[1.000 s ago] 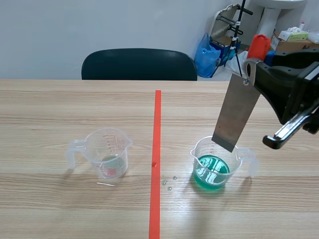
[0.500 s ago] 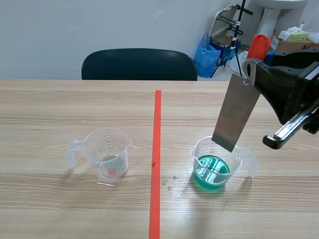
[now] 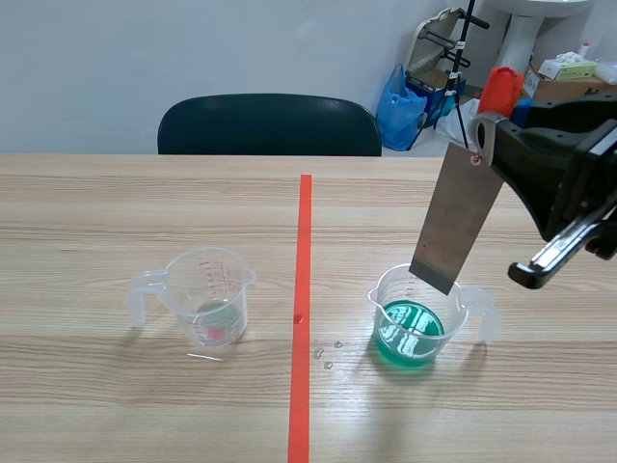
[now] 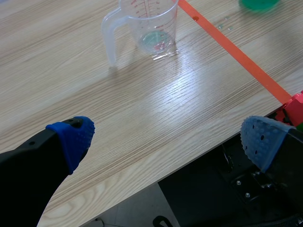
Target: Do the redox reaction experiment
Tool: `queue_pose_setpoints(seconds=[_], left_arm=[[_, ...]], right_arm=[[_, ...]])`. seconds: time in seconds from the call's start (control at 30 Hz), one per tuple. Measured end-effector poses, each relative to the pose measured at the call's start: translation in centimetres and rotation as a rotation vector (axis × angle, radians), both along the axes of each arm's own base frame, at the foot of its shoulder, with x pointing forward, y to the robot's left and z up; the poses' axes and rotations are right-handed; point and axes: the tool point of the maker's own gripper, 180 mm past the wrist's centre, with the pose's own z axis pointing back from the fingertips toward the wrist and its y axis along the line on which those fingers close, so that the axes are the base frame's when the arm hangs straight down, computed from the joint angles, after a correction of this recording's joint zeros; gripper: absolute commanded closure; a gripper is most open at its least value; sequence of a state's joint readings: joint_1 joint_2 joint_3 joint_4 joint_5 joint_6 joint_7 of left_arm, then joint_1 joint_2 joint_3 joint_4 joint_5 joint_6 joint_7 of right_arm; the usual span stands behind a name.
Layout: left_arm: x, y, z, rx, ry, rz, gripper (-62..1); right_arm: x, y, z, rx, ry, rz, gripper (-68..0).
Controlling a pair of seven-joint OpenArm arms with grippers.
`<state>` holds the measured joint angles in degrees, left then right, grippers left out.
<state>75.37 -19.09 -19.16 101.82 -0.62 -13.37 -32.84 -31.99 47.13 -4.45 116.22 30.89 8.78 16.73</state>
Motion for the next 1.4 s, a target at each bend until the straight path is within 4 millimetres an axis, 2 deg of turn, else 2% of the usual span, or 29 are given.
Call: queue_pose_setpoints(seconds=[0.13, 0.17, 0.3, 0.37, 0.5, 0.6, 0.7, 0.83, 1.13, 1.27, 1.4], left_arm=[[0.2, 0.2, 0.2, -0.020, -0.005, 0.022, -62.3], [0.3, 0.3, 0.3, -0.028, -0.007, 0.031, -58.7], [0.7, 0.5, 0.7, -0.056, -0.020, 0.049, -34.3], [0.9, 0.5, 0.8, -0.062, -0.022, 0.041, -25.1], [1.1, 0.4, 0.7, -0.064, -0.006, 0.002, -11.8], [1.8, -0.1, 0.9, -0.129, 0.019, -0.033, -3.2], [4.1, -0.4, 1.2, -0.164, 0.013, -0.076, -2.3], [8.7, -0.3, 1.8, -0.182, -0.010, -0.078, -2.3], [16.9, -4.9, 2.9, -0.245, -0.007, -0.222, -2.3], [19.6, -6.7, 2.3, -0.254, 0.008, -0.248, -2.3], [21.5, -9.0, 1.5, -0.285, 0.039, -0.276, -2.3]], right_arm=[[0.0, 0.0, 0.0, 0.000, 0.000, 0.000, -1.3], [0.0, 0.0, 0.0, 0.000, 0.000, 0.000, -1.3], [0.0, 0.0, 0.0, 0.002, -0.002, 0.001, -1.3], [0.0, 0.0, 0.0, 0.002, -0.002, 0.001, -1.3], [0.0, 0.0, 0.0, 0.002, -0.002, 0.001, -1.3], [0.0, 0.0, 0.0, 0.002, -0.002, 0.001, -1.3], [0.0, 0.0, 0.0, 0.002, -0.002, 0.001, -1.3], [0.0, 0.0, 0.0, 0.002, -0.002, 0.001, -1.3], [0.0, 0.0, 0.0, 0.001, -0.002, 0.001, -1.3], [0.0, 0.0, 0.1, 0.002, -0.002, 0.001, -1.3], [0.0, 0.0, 0.1, 0.002, -0.002, 0.001, -1.3]])
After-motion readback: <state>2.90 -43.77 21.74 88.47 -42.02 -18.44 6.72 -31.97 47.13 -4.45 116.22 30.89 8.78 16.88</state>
